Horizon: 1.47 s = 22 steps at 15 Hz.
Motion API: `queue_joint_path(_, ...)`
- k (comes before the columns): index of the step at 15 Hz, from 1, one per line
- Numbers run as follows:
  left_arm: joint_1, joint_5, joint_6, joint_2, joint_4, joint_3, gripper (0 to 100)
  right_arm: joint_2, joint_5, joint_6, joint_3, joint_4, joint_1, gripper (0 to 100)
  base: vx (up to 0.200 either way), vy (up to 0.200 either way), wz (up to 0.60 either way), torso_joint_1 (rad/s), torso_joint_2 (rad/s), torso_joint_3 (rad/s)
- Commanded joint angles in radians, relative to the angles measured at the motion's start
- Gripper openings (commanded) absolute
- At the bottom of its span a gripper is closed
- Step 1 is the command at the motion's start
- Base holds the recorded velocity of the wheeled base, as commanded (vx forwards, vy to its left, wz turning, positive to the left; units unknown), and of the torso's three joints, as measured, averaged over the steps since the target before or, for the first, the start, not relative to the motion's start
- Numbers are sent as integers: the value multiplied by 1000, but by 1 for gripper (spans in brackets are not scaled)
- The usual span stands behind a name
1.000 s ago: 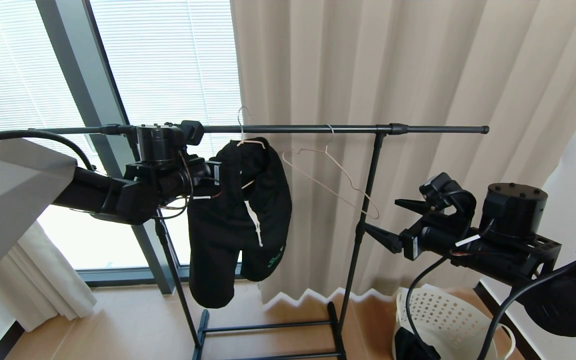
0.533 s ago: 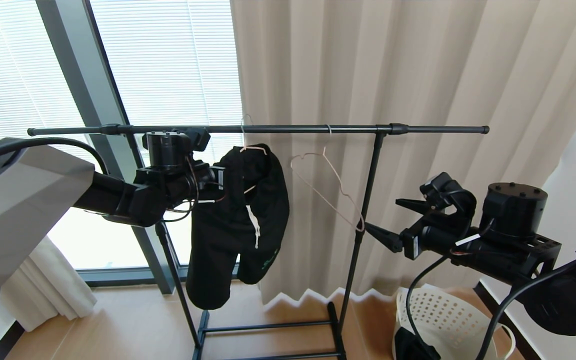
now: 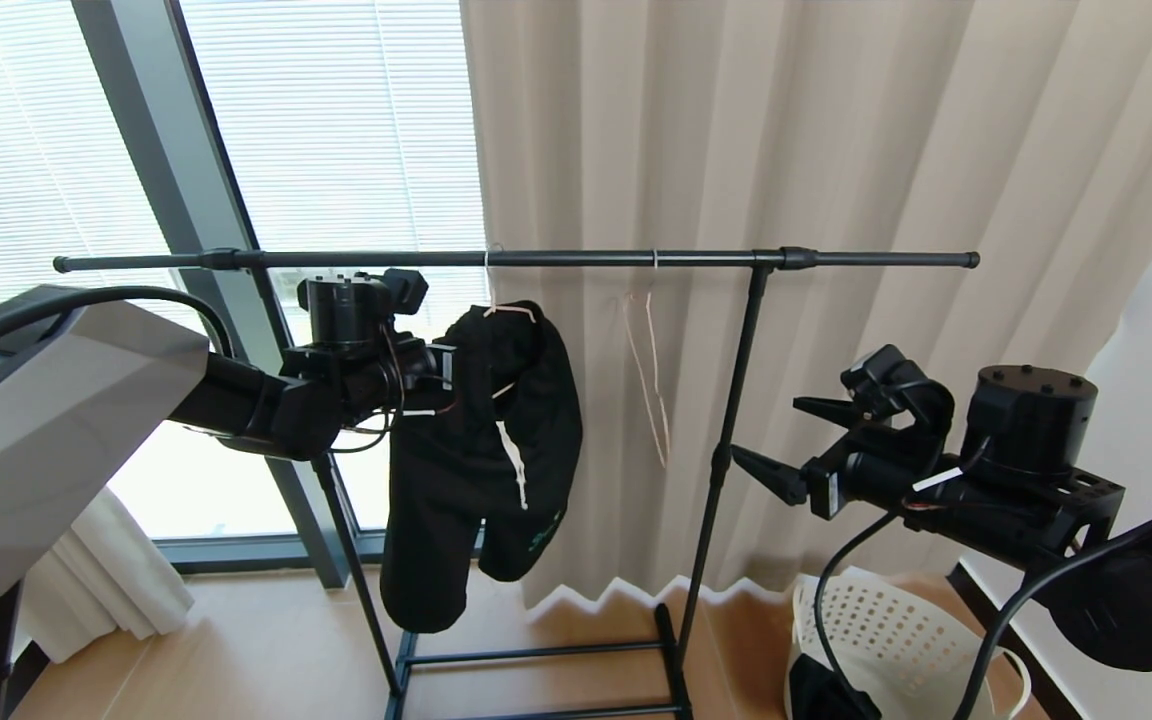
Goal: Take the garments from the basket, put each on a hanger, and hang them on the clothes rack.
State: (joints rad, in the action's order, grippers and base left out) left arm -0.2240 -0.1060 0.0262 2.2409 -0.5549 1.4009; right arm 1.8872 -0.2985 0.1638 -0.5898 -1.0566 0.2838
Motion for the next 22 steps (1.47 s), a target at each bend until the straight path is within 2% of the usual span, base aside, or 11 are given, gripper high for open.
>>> queue_joint_path(1,-1,0,0,0,0,4,0,3,-1,0,-1,0,0,100,0,0,0,0,0,0)
queue_joint_path(2,-1,0,0,-3,0,3,100,3,-1,0,-1,0,-2,100,0,0,0,0,0,0)
queue_joint_path(7,-1,0,1,-76,41,-57,100,1,-1,0,1,0,-2,100,0,0,0,0,0,0)
queue_joint_path(10,0,-1,3,-225,41,-174,100,-30,-1,13,30,-5,-2,100,0,0,0,0,0,0)
queue_joint_path(12,5,-1,3,-326,56,-218,100,-129,4,19,87,-11,-18,100,0,0,0,0,0,0)
queue_joint_path(13,6,-4,3,-437,115,-257,100,-235,4,16,136,-10,-57,100,0,0,0,0,0,0)
queue_joint_path(15,5,-4,3,-578,161,-356,100,-367,16,-6,197,9,-89,100,0,0,0,0,0,0)
queue_joint_path(17,5,-4,3,-684,161,-465,100,-454,79,-10,254,23,-109,100,0,0,0,0,0,0)
queue_joint_path(19,6,-3,-2,-808,158,-612,100,-582,228,-7,341,20,-109,100,0,0,0,0,0,0)
queue_joint_path(20,6,-1,-12,-856,156,-668,100,-636,257,-6,380,21,-106,100,0,0,0,0,0,0)
queue_joint_path(22,5,-4,-26,-937,155,-764,100,-735,262,-4,481,23,-103,100,0,0,0,0,0,0)
